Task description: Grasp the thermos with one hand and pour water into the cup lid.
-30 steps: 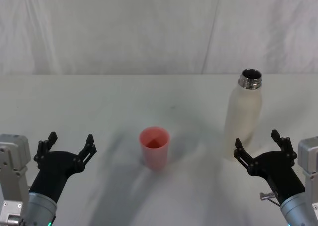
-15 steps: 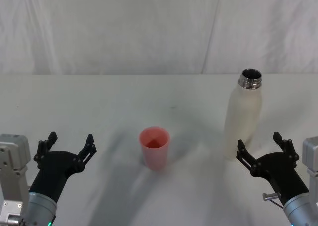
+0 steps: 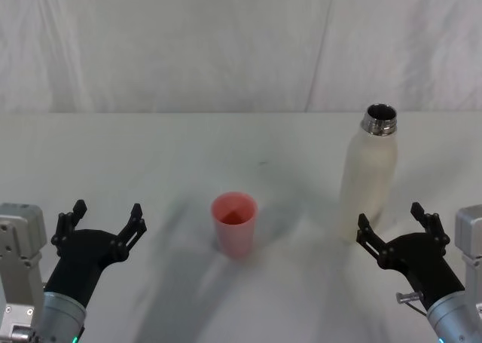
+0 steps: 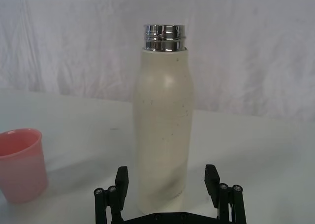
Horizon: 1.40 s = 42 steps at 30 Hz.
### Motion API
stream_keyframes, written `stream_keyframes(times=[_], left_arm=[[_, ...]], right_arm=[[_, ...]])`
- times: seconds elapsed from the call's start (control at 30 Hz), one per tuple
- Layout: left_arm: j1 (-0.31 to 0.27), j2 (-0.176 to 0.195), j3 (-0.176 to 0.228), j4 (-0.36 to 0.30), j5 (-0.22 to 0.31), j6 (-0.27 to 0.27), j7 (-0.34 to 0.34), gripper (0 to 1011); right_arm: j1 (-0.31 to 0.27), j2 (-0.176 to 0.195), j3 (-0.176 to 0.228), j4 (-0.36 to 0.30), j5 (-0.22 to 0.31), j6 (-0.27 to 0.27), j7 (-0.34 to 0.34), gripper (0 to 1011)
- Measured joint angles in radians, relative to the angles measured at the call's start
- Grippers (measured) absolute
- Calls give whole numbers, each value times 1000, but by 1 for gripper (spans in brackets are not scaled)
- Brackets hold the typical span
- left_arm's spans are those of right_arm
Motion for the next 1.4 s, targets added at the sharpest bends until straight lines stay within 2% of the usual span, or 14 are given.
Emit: stream_keyframes(times=[0.77, 1.4], left_arm=[[0, 0, 0, 0, 0, 0, 0, 1001], [0, 0, 0, 0, 0, 0, 0, 1001]], right_arm=[[48, -22, 0, 47, -37, -3, 14, 1001], [80, -32, -1, 70, -45, -2, 20, 1001]])
